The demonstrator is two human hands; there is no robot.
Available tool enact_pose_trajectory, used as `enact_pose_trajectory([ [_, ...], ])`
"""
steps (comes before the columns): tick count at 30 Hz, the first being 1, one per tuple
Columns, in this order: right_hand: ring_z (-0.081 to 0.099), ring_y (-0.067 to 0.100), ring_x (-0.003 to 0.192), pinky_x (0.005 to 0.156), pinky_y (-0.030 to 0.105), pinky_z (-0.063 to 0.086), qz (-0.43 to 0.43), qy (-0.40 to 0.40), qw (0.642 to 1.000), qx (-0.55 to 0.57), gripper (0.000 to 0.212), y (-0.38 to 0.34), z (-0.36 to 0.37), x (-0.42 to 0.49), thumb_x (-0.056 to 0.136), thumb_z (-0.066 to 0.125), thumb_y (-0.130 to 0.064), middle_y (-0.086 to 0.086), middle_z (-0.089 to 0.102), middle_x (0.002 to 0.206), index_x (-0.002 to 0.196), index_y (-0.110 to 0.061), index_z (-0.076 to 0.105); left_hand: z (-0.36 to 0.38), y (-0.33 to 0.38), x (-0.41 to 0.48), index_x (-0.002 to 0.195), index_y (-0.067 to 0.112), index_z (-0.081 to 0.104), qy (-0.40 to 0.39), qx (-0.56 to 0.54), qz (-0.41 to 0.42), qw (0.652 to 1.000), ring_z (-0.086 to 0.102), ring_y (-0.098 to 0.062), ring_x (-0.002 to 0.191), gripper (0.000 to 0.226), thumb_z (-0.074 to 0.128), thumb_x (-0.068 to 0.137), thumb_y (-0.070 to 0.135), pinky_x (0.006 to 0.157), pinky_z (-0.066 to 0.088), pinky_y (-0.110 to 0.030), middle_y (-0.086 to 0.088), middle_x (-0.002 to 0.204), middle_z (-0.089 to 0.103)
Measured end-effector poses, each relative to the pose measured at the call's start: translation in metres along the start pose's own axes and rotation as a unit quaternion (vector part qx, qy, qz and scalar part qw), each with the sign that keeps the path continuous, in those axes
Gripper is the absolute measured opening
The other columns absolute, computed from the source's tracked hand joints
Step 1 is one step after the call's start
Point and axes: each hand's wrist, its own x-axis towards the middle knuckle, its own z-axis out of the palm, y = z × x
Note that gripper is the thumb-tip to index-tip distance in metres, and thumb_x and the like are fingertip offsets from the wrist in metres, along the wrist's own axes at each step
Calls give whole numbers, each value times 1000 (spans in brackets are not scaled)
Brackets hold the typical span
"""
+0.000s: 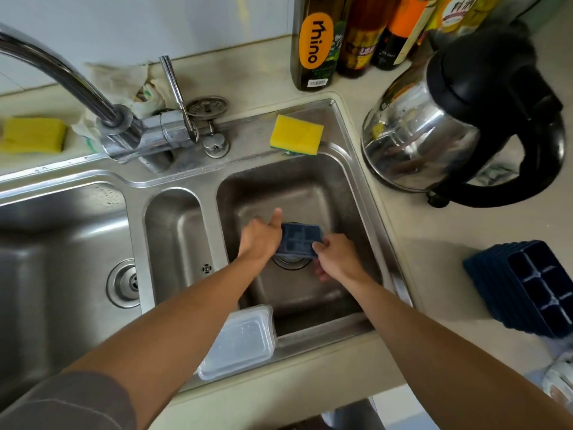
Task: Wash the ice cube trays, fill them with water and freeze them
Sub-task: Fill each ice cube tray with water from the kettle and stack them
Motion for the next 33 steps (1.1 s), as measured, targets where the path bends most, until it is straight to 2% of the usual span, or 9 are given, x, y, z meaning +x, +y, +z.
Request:
enact_pose_trajectory([
  [4, 66, 11, 51, 48, 24, 55, -31, -34, 998, 53, 15, -17, -27, -36, 104, 57, -26, 8, 73, 77, 90, -19, 62, -19, 14, -27, 116, 3, 64, 27, -153, -24, 988, 70, -26, 78, 78, 39, 93, 73, 61, 63, -38, -20, 110, 64],
  [6, 65, 13, 51, 48, 24, 55, -68, -47, 995, 49, 15, -28, -43, -54, 103, 58, -25, 8, 73, 75, 90, -20, 62, -28, 22, -45, 115, 6, 64, 35, -182, -29, 982, 68, -24, 75, 77, 40, 91, 75, 52, 63, -40, -18, 109, 63],
  [13, 68, 16, 52, 51, 30, 58, -152, -61, 986, 9, 25, -62, -98, -106, 100, 61, -36, 5, 75, 73, 91, -14, 66, -54, 54, -109, 101, 9, 64, 61, -147, -21, 987, 69, -29, 78, 69, 37, 94, 72, 43, 56, -31, -15, 103, 63],
  [16, 73, 26, 66, 69, 44, 63, -163, 14, 987, -5, 50, -73, -118, -117, 90, 61, -62, 6, 75, 77, 90, -12, 65, -62, 65, -127, 81, 16, 64, 78, -103, -2, 992, 66, -25, 69, 55, 39, 97, 62, 38, 50, -25, -13, 94, 65],
  [19, 72, 32, 73, 81, 53, 60, -184, 35, 982, -16, 64, -88, -131, -125, 90, 53, -68, 15, 73, 77, 78, -6, 64, -70, 75, -140, 95, 7, 69, 73, -73, 17, 995, 67, -28, 68, 54, 40, 99, 52, 37, 49, -24, -14, 89, 64],
  [23, 66, 19, 52, 67, 40, 64, -182, 7, 980, -75, 66, -104, -135, -137, 96, 40, -71, 7, 66, 61, 68, -14, 60, -81, 92, -156, 92, 2, 66, 91, -43, 64, 993, 65, -26, 58, 53, 39, 100, 47, 35, 48, -25, -11, 76, 61],
  [27, 64, 15, 50, 43, 21, 46, -181, 11, 976, -121, 68, -115, -133, -142, 98, 33, -71, 5, 64, 64, 72, -14, 59, -92, 104, -168, 80, 8, 56, 87, -4, 121, 989, 61, -20, 53, 47, 38, 103, 44, 44, 54, -34, -5, 66, 58],
  [31, 60, 11, 59, 45, 20, 38, -228, 49, 962, -139, 65, -120, -136, -148, 100, 32, -70, 1, 59, 66, 67, -19, 55, -101, 115, -173, 84, 8, 58, 77, -7, 133, 988, 65, -23, 55, 46, 36, 105, 43, 36, 47, -24, -13, 77, 60],
  [33, 65, 17, 66, 53, 26, 46, -257, 66, 949, -168, 68, -118, -138, -150, 102, 31, -67, 8, 64, 74, 75, -12, 60, -103, 116, -176, 94, 6, 61, 78, 10, 160, 984, 68, -26, 60, 47, 35, 105, 44, 39, 52, -27, -16, 82, 62],
])
